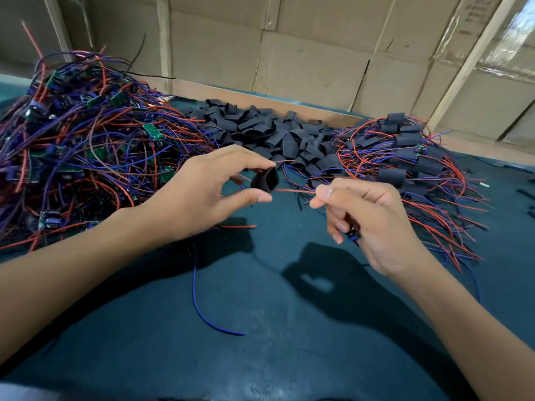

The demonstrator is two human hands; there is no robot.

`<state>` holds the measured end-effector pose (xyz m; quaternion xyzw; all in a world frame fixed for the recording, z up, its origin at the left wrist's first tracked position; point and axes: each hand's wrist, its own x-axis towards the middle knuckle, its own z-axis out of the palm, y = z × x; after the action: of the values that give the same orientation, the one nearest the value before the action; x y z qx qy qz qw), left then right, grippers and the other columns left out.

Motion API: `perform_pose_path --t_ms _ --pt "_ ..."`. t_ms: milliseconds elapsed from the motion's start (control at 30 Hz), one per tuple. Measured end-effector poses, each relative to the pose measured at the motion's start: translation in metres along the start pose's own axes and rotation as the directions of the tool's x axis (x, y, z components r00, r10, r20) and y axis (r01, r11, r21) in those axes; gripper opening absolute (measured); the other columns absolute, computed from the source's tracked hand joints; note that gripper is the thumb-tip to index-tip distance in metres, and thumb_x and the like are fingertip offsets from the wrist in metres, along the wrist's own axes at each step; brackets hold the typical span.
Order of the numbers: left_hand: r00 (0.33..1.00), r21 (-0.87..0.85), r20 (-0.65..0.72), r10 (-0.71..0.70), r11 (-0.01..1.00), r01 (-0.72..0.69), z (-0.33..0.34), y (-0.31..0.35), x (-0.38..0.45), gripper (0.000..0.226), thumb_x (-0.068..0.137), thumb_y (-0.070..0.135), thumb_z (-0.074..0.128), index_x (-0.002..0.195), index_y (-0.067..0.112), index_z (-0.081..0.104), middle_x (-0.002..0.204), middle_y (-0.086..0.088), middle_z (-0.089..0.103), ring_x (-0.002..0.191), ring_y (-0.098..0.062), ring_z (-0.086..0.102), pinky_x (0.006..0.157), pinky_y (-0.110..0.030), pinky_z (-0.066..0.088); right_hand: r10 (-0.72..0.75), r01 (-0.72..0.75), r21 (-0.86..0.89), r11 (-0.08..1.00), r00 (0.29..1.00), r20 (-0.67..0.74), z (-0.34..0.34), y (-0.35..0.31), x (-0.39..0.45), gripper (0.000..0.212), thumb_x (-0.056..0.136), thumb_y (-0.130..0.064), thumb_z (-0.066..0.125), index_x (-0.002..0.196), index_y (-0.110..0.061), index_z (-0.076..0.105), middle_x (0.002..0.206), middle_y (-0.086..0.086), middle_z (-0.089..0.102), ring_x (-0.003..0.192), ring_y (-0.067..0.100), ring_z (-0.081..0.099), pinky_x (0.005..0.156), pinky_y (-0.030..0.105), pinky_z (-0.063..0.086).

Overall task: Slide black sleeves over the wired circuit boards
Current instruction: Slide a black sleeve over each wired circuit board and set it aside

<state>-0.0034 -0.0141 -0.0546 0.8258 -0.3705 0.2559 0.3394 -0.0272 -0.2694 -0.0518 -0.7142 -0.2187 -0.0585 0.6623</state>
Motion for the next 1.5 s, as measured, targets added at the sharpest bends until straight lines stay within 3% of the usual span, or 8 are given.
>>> perform_pose_path --t_ms 67,233,467,667,933,1100,1333,1500 --pt "1.000 -0.012 0.008 0.028 1.000 -0.028 0.001 0.001 0.000 0.042 0.091 0.033 0.071 0.128 0.014 0.065 0.122 0.004 0.064 0.109 0.004 0.058 0.092 -0.013 0.048 0.002 -0.001 -0.023 1.000 0.999 0.032 0.003 0.000 -0.001 0.022 0.086 -0.033 0.070 0.072 -0.017 0.078 0.061 0.023 0.035 0.047 0.021 0.034 0.046 0.029 0.037" --pt "0.997 -0.004 0.038 0.069 0.998 -0.069 0.004 0.001 -0.002 0.044 0.091 0.038 0.071 0.129 0.015 0.064 0.123 0.006 0.064 0.113 -0.005 0.060 0.092 -0.029 0.054 -0.021 0.020 0.020 1.000 0.999 0.032 0.005 -0.002 -0.003 0.026 0.086 -0.028 0.069 0.076 -0.006 0.076 0.058 0.002 0.048 0.048 0.023 0.038 0.046 0.028 0.037" --pt "0.999 -0.003 0.013 0.047 0.999 -0.047 0.000 0.006 -0.002 0.043 0.090 0.039 0.071 0.126 0.015 0.066 0.120 0.006 0.064 0.105 0.008 0.056 0.093 -0.021 0.051 -0.017 0.020 0.092 0.996 0.999 -0.035 -0.003 -0.008 -0.001 0.052 0.082 -0.026 0.067 0.076 0.024 0.052 0.061 -0.007 0.061 0.046 0.018 0.039 0.045 0.026 0.035" --pt "0.998 -0.046 -0.002 0.064 0.997 -0.064 0.009 0.020 0.000 0.041 0.090 0.037 0.073 0.125 0.015 0.066 0.118 0.008 0.064 0.106 0.007 0.056 0.090 -0.017 0.050 -0.043 0.045 -0.052 0.998 0.999 0.022 0.008 -0.004 -0.005 0.020 0.084 -0.027 0.069 0.071 -0.016 0.078 0.056 0.004 0.048 0.047 0.024 0.039 0.046 0.027 0.038" --pt "1.000 0.028 -0.005 -0.008 1.000 0.008 0.003 0.011 -0.002 0.042 0.090 0.039 0.070 0.126 0.017 0.065 0.119 0.011 0.063 0.104 0.016 0.051 0.092 -0.018 0.048 -0.057 0.051 0.168 0.984 0.998 0.027 -0.009 -0.021 -0.003 0.019 0.079 -0.018 0.063 0.061 -0.014 0.071 0.057 0.002 0.045 0.048 0.020 0.038 0.046 0.026 0.033" --pt "0.998 -0.006 -0.017 0.062 0.998 -0.062 0.007 0.016 -0.002 0.040 0.091 0.036 0.072 0.125 0.016 0.066 0.119 0.012 0.062 0.108 0.010 0.053 0.095 -0.017 0.047 0.104 -0.102 -0.032 0.994 0.992 0.064 0.003 -0.012 -0.006 0.024 0.087 -0.019 0.069 0.072 0.000 0.071 0.058 -0.001 0.057 0.045 0.017 0.042 0.041 0.024 0.036" --pt "0.994 0.083 -0.021 0.110 0.991 -0.108 0.007 0.021 -0.004 0.011 0.094 0.017 0.071 0.101 0.009 0.073 0.095 0.001 0.069 0.086 -0.012 0.062 0.081 -0.036 0.053 0.205 -0.169 -0.224 0.960 0.968 0.145 0.010 -0.011 -0.006 0.030 0.083 -0.037 0.068 0.098 -0.012 0.073 0.078 0.008 0.070 0.063 0.021 0.063 0.050 0.033 0.054" --pt "0.995 0.150 -0.097 0.034 0.988 -0.020 -0.006 0.009 -0.003 0.010 0.092 0.011 0.071 0.101 0.007 0.073 0.094 -0.001 0.070 0.084 -0.013 0.061 0.081 -0.039 0.052 0.363 -0.294 -0.334 0.896 0.916 0.168 -0.007 -0.015 -0.005 0.028 0.086 -0.016 0.077 0.113 -0.015 0.070 0.098 0.013 0.075 0.073 0.023 0.069 0.064 0.033 0.057"
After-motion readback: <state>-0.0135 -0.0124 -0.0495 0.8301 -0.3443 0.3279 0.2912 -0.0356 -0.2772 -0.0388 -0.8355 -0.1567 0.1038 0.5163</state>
